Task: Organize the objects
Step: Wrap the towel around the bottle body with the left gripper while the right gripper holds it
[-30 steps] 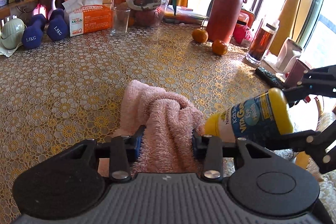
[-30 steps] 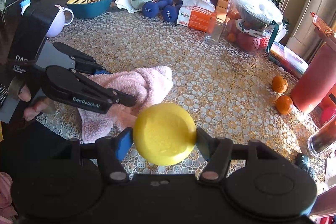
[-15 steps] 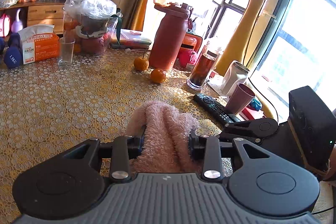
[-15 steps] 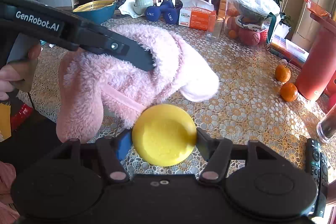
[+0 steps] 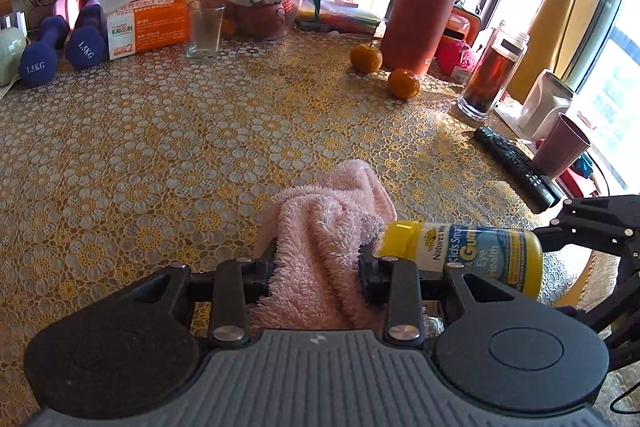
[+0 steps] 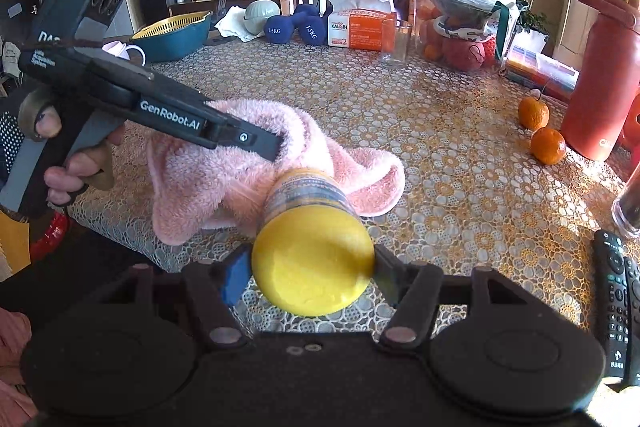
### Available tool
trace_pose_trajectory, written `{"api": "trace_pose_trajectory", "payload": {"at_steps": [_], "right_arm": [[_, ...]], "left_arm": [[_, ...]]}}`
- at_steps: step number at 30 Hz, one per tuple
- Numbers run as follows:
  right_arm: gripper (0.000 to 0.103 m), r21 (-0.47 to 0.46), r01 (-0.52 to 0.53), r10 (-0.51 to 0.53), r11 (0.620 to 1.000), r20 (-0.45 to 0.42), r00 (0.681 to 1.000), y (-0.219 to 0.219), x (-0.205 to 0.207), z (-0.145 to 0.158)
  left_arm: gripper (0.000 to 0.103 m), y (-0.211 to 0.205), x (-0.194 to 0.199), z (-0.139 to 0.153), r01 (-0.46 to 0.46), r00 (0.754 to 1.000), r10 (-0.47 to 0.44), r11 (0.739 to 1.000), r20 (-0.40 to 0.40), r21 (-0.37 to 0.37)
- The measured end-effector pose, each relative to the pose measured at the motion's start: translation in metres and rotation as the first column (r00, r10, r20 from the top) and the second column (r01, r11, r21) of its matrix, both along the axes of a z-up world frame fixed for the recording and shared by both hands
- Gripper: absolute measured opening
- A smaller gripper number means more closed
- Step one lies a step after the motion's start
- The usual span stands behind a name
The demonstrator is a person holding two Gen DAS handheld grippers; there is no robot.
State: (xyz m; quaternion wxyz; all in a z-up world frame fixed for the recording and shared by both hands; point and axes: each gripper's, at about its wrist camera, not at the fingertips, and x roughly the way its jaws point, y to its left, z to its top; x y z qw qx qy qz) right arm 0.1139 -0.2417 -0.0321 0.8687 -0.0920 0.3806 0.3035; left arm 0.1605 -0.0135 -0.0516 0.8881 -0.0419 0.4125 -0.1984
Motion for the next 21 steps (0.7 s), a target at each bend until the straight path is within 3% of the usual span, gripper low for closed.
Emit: {"api": "trace_pose_trajectory", "payload": {"at_steps": [4,11,16,21], "right_arm": [[0.062,0.025,0.005,-0.005,1.0,-0.009,1.0,-0.005,0.001,-0.002],[0.063,0.003,-0.005,0.005,1.0,-0.005,1.0,-0.003,-0.003,-0.001],[0.063,-0.039,-0.018,0.019,0.999,0.018,1.0,0.006,-0.006,0.001],[0.062,-0.057,-0.026,0.027,0.998,0.016,1.0,0.007,-0.006,0.0]], "left_arm": [[0.034,0.007,-0.013,0.017,0.003,1.0,-0.002,0.996,0.015,-0.088],[0.033,-0.024,-0.03,0.061,0.133,0.989,-0.119,0.978,0.093,-0.163],[0.033,-0.055,-0.032,0.063,0.192,0.976,-0.177,0.975,0.128,-0.114],[0.033,-0.057,-0.024,0.054,0.169,0.978,-0.159,0.983,0.134,-0.065]]}}
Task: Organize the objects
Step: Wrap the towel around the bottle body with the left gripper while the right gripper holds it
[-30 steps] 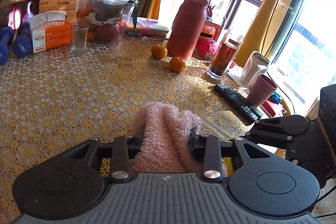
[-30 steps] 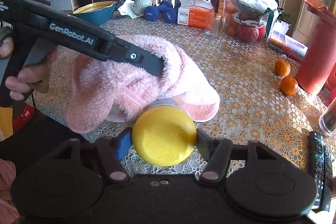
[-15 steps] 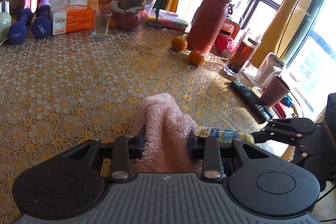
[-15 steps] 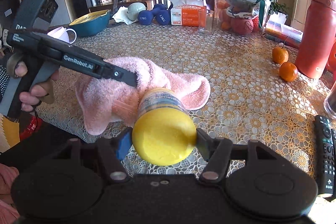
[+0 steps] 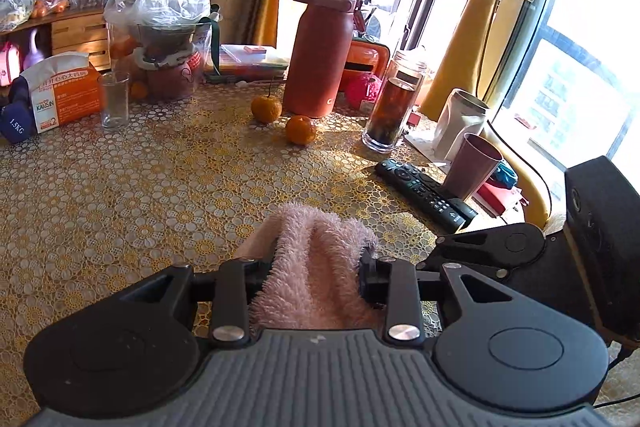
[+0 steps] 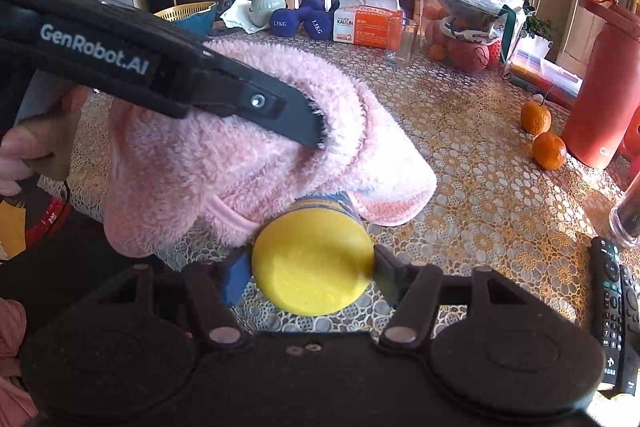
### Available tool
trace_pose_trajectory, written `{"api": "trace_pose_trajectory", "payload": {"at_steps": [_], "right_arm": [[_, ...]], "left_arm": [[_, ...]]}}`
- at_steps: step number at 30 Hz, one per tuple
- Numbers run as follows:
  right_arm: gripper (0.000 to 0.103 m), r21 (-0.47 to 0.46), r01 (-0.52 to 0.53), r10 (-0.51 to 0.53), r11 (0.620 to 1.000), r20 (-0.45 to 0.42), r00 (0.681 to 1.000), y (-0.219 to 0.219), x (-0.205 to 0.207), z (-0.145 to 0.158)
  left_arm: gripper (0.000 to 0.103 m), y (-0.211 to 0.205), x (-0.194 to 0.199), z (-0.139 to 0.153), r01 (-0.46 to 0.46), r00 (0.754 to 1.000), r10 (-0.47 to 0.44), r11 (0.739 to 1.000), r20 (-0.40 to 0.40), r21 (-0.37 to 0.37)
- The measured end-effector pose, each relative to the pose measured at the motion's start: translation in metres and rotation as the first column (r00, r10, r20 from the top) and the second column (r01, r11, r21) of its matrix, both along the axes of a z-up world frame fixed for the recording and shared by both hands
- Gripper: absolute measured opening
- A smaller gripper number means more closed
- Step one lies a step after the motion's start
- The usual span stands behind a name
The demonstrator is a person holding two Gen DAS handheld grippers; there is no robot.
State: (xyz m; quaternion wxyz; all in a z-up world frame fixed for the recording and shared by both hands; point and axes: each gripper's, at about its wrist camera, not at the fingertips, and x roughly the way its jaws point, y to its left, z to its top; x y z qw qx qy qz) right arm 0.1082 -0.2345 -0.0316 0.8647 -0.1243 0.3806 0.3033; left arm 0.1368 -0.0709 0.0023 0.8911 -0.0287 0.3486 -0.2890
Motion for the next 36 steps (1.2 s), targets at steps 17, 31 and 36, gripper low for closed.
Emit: {"api": "trace_pose_trajectory", "payload": {"at_steps": [17,31,36], "right_arm": [[0.062,-0.021,-0.025,0.025,0.999,0.03,0.999,0.005,0.002,0.004],[0.062,-0.072,-0.044,0.047,0.996,0.031,0.998,0.012,0.001,0.005],[0.062,-0.069,-0.037,0.039,0.997,0.028,0.999,0.011,0.001,0.005]], "left_arm": [[0.032,0.047,0.027,-0.016,-0.138,0.989,0.138,0.99,-0.053,0.008],[0.032,0.012,-0.016,-0.009,0.024,1.0,-0.024,1.0,0.018,0.019],[0.032,0.025,-0.009,-0.029,-0.031,1.0,0.031,0.996,0.002,0.084]]}}
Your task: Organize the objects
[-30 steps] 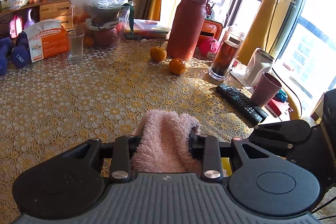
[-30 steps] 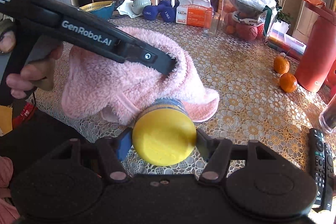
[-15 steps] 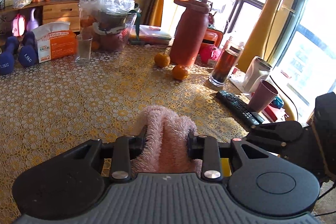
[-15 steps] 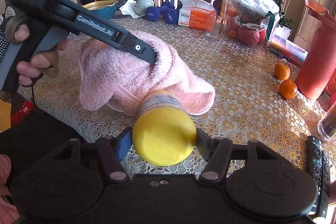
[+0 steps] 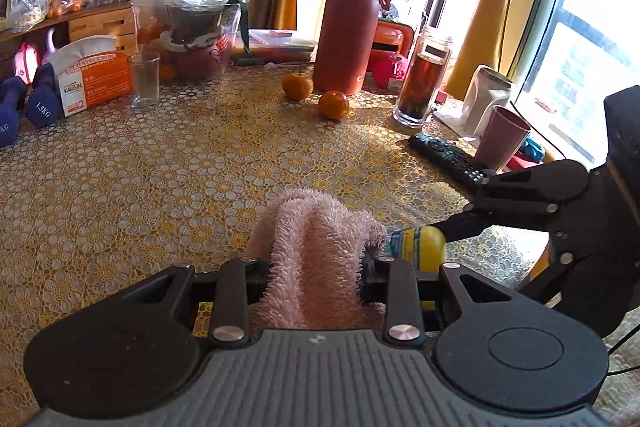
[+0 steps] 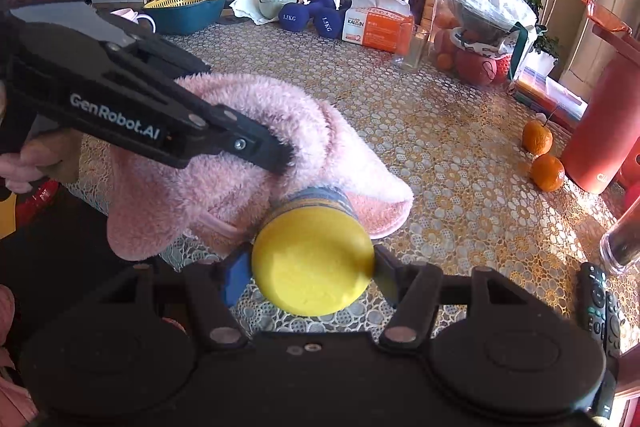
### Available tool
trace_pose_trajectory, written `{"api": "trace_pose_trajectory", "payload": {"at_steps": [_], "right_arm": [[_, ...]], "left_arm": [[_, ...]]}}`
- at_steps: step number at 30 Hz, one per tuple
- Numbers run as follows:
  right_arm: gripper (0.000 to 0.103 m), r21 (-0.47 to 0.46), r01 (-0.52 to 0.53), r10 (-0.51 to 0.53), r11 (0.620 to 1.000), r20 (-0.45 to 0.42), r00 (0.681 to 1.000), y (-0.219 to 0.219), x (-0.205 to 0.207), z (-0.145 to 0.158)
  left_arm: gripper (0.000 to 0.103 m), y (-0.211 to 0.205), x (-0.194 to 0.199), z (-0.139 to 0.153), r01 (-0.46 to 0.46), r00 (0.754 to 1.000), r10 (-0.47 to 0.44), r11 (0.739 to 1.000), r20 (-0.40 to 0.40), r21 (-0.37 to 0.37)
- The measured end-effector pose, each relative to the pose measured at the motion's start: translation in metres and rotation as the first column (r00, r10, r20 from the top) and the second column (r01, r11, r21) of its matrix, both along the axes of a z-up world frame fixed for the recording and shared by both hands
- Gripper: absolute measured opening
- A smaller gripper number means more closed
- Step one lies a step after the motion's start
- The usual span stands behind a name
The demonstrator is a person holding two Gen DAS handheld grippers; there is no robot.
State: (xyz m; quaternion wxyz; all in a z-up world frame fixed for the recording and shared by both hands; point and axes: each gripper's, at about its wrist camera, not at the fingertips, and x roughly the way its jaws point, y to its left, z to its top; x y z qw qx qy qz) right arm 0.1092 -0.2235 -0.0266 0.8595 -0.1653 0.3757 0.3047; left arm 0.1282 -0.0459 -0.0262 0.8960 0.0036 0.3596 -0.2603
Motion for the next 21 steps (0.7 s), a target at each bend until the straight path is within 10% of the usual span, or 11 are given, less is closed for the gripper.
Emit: {"api": "trace_pose_trajectory", "payload": {"at_steps": [13,17,21], "right_arm": [[0.062,0.011,0.015,-0.015,1.0,-0.003,1.0,0.004,0.006,0.006],[0.062,0.016,0.023,-0.023,1.0,-0.014,1.0,0.003,0.007,0.006],[0.062,0.014,0.026,-0.025,1.0,-0.017,1.0,0.004,0.008,0.006]], "left_arm": [[0.033,0.032,0.013,-0.019,-0.116,0.993,0.118,0.989,-0.018,0.094],[0.068,0.036,-0.002,-0.01,-0.113,0.993,0.112,0.99,0.025,0.084],[0.075,0.035,-0.017,-0.001,-0.065,0.996,0.06,0.995,0.059,0.082]]}}
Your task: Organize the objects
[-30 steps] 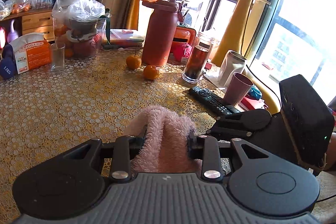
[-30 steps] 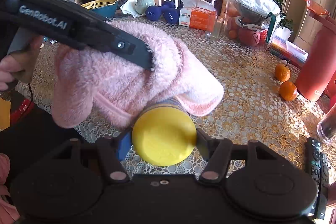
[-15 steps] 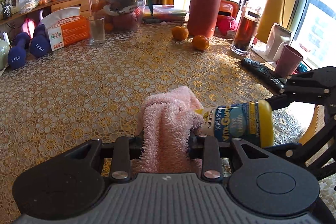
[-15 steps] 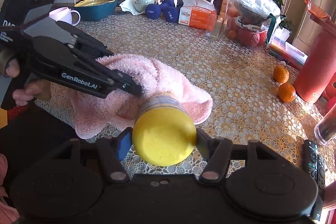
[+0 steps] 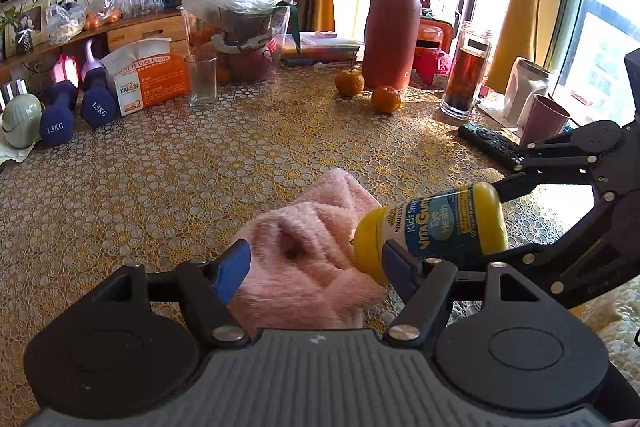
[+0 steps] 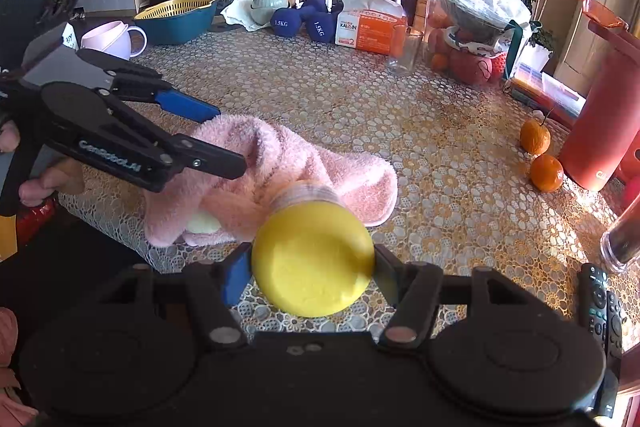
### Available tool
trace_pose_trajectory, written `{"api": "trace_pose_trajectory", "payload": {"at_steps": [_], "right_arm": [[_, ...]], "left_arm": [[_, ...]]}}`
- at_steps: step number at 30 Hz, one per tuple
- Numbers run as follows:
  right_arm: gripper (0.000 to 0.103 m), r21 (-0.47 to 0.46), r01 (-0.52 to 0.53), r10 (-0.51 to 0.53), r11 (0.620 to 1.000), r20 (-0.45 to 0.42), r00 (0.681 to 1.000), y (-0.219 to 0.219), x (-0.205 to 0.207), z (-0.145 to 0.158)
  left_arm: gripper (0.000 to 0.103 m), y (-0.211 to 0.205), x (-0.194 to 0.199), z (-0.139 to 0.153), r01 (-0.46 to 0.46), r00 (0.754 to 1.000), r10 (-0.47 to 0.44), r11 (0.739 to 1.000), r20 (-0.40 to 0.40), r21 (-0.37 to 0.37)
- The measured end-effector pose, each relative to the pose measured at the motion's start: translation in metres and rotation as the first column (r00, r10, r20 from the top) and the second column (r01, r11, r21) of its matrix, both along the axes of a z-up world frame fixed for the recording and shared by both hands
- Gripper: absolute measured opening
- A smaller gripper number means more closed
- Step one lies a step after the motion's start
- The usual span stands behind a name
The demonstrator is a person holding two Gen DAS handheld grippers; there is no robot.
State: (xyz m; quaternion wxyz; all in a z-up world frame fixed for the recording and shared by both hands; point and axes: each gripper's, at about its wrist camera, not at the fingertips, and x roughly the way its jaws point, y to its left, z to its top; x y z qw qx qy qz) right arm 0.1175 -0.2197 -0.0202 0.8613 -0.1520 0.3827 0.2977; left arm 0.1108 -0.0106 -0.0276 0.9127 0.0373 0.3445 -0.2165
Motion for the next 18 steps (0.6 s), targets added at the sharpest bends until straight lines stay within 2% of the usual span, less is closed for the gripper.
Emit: {"api": "trace_pose_trajectory", "payload": {"at_steps": [1,2,8,14,15,18], "right_arm": [[0.063,-0.002,0.0,0.0,1.0,0.0,1.0,0.0,0.0,0.0],[0.063,-0.002,0.0,0.0,1.0,0.0,1.0,0.001,0.0,0.0],[0.063,0.004,0.006,-0.006,1.0,-0.008,1.0,0.001,0.002,0.0],[0.063,0.005,0.01,-0.009,1.0,-0.014,1.0,0.001,0.003,0.0],[0.063,0.006,0.01,-0.01,1.0,-0.014,1.0,0.001,0.003,0.0],[0.063,0.006,0.01,-0.01,1.0,-0.015,1.0,0.001,0.003,0.0]], "left_arm": [[0.082,-0.001,-0.004,0.0,0.015,1.0,-0.015,1.0,0.007,0.008],[0.085,-0.003,-0.007,-0.001,0.024,1.0,-0.024,1.0,0.017,0.019],[0.085,-0.022,-0.014,-0.027,0.076,0.996,-0.081,0.982,0.024,0.176],[0.085,-0.045,-0.015,-0.048,0.086,0.988,-0.124,0.936,0.091,0.342],[0.084,-0.047,-0.014,-0.05,0.085,0.987,-0.127,0.929,0.096,0.359],[0.069,-0.049,-0.012,-0.054,0.067,0.985,-0.124,0.912,0.117,0.405]]}}
